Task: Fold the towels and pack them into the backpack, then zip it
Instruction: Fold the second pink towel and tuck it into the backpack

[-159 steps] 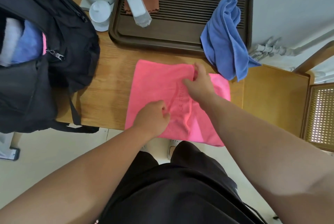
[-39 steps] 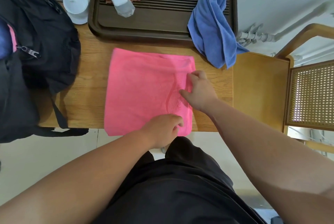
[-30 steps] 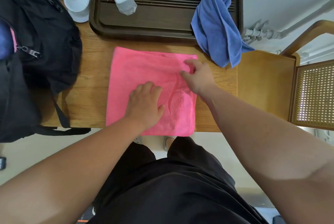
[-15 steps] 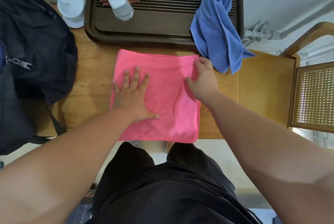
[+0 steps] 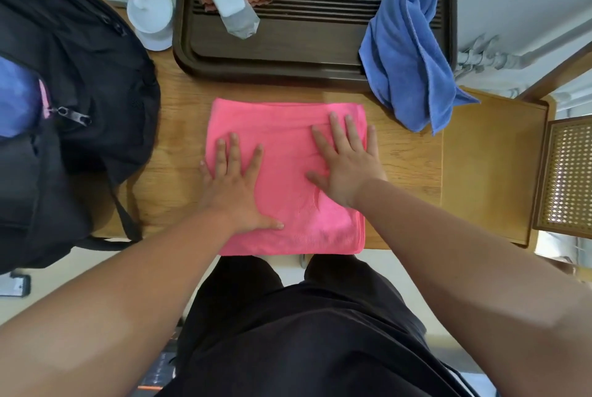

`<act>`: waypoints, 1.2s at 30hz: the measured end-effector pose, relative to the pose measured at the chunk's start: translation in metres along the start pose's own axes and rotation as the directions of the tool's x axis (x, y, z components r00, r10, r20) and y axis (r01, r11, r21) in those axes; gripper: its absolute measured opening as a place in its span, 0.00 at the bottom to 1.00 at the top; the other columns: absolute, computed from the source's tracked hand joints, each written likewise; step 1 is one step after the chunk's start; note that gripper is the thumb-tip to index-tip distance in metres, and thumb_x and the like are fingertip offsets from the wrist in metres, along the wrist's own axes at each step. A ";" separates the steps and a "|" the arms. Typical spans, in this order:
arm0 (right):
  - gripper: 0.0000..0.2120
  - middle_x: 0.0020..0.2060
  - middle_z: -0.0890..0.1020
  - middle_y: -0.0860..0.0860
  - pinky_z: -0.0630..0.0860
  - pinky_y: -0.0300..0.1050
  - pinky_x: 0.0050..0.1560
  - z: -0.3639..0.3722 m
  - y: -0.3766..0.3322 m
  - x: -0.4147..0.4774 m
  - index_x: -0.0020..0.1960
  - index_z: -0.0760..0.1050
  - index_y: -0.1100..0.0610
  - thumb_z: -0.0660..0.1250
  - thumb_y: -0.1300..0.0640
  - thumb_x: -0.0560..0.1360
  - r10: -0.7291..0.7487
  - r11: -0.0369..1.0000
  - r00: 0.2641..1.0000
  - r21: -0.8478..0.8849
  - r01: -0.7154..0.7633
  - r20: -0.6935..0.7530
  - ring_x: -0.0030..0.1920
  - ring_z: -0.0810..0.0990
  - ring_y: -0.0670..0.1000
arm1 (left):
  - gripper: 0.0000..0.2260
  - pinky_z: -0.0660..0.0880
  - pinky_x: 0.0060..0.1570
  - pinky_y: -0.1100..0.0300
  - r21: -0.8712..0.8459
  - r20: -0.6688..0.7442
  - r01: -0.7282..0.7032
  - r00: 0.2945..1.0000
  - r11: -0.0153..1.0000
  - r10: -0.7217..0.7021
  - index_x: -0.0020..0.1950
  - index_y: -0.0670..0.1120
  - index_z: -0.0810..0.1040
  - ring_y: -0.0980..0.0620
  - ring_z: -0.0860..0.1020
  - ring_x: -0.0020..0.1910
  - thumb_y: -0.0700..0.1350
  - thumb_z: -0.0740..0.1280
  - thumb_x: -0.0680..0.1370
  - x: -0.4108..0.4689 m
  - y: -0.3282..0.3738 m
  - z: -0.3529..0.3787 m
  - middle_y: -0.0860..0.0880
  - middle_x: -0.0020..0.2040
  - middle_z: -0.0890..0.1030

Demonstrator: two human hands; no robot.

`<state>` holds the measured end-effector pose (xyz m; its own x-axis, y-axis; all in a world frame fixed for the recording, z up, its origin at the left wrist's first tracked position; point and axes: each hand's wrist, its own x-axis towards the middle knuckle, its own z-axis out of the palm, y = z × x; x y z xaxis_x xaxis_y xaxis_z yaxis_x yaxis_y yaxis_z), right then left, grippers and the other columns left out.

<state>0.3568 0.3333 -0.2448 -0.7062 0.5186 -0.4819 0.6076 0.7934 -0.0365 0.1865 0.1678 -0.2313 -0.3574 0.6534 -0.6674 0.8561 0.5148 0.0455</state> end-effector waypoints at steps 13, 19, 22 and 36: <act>0.26 0.75 0.64 0.57 0.54 0.64 0.76 -0.028 -0.005 0.012 0.75 0.63 0.51 0.55 0.43 0.81 -0.011 1.000 0.978 0.026 0.017 -0.207 0.77 0.58 0.60 | 0.40 0.60 0.72 0.41 0.063 -0.278 -0.085 0.955 0.994 0.099 0.79 0.52 0.57 0.39 0.61 0.73 0.73 0.56 0.74 0.014 -0.014 -0.047 0.42 0.77 0.59; 0.24 0.66 0.72 0.54 0.63 0.59 0.70 -0.051 0.000 0.040 0.75 0.65 0.52 0.57 0.55 0.79 0.087 0.996 0.985 -0.007 -0.089 -0.152 0.67 0.70 0.60 | 0.28 0.61 0.72 0.41 0.014 -0.268 -0.056 0.962 0.998 0.058 0.80 0.48 0.57 0.40 0.61 0.74 0.50 0.59 0.81 0.057 -0.022 -0.075 0.44 0.78 0.60; 0.19 0.61 0.76 0.54 0.68 0.59 0.64 -0.057 0.004 0.046 0.69 0.72 0.51 0.59 0.51 0.79 0.105 0.994 0.983 -0.011 -0.108 -0.151 0.63 0.73 0.59 | 0.19 0.69 0.62 0.44 0.075 -0.366 -0.055 0.927 0.996 0.079 0.71 0.46 0.70 0.41 0.70 0.62 0.43 0.61 0.79 0.067 -0.032 -0.083 0.43 0.63 0.73; 0.08 0.43 0.74 0.54 0.64 0.50 0.40 -0.099 0.006 0.054 0.51 0.73 0.57 0.61 0.66 0.75 0.109 0.994 0.959 0.021 -0.107 -0.261 0.43 0.72 0.57 | 0.09 0.70 0.42 0.48 -0.009 -0.557 -0.097 0.827 0.995 0.075 0.43 0.46 0.68 0.44 0.71 0.42 0.32 0.62 0.74 0.061 -0.032 -0.123 0.46 0.40 0.74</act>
<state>0.2860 0.3974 -0.1848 -0.7063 0.6669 -0.2376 0.6871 0.7266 -0.0033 0.0914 0.2591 -0.1820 -0.4391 0.8883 -0.1347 0.8832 0.4543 0.1168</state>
